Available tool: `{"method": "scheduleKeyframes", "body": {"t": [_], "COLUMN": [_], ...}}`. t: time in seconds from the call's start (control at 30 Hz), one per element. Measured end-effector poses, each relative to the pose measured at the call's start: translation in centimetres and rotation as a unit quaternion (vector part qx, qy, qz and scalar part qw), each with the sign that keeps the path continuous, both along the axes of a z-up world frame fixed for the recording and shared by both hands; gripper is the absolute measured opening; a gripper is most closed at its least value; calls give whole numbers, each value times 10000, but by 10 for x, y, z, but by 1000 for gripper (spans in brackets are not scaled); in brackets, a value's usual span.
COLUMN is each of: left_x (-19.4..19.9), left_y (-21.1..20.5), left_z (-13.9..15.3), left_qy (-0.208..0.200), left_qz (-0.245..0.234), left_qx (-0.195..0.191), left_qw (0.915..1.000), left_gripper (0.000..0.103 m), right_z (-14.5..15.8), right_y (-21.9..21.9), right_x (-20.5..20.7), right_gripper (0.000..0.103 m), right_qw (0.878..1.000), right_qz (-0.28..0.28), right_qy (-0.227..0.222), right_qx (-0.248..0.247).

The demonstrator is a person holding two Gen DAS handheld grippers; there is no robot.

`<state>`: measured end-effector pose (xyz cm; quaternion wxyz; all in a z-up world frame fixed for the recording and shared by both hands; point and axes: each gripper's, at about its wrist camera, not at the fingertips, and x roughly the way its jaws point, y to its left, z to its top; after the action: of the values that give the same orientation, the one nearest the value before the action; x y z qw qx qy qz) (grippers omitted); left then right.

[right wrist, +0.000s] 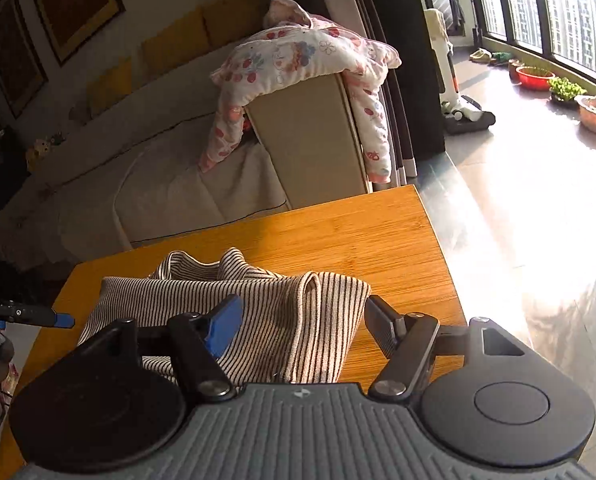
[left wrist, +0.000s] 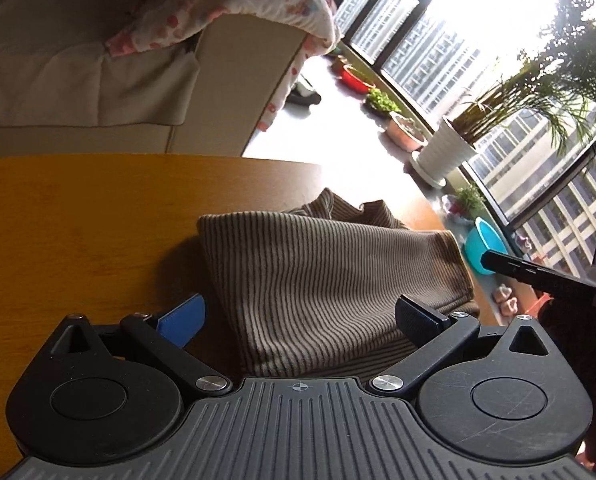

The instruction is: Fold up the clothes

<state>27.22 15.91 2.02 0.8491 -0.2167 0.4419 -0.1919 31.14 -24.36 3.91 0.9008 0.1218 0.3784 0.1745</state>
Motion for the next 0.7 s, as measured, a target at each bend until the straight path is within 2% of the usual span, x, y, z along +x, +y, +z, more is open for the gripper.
{"method": "scheduleKeyframes", "body": {"t": [0.03, 0.13, 0.23, 0.4, 0.5, 0.6, 0.7], "left_x": [9, 26, 39, 56, 63, 71, 79], "left_y": [8, 12, 7, -20, -31, -33, -33], "left_z": [-6, -21, -32, -32, -32, -33, -33], "left_qy": [176, 263, 221, -158, -339, -524, -716], "left_qz": [47, 68, -41, -493, -734, -744, -692], "left_qx": [-286, -445, -569, -90, 78, 235, 396], "left_qw": [9994, 9986, 9981, 9986, 9967, 9956, 9942], "left_gripper": [103, 103, 103, 103, 103, 103, 102], "right_z": [-5, -29, -43, -49, -45, -41, -39], "right_y": [-7, -17, -13, 3, 25, 46, 55], "right_x": [9, 31, 45, 67, 74, 82, 93], "right_gripper": [69, 67, 67, 67, 67, 64, 49], "right_qw": [9997, 9952, 9931, 9872, 9893, 9914, 9928], "right_qz": [-85, -218, -70, 271, 675, 986, 1023], "right_qy": [185, 762, 877, 1021, 955, 776, 625], "right_qx": [137, 570, 776, 1196, 872, 370, 27]}}
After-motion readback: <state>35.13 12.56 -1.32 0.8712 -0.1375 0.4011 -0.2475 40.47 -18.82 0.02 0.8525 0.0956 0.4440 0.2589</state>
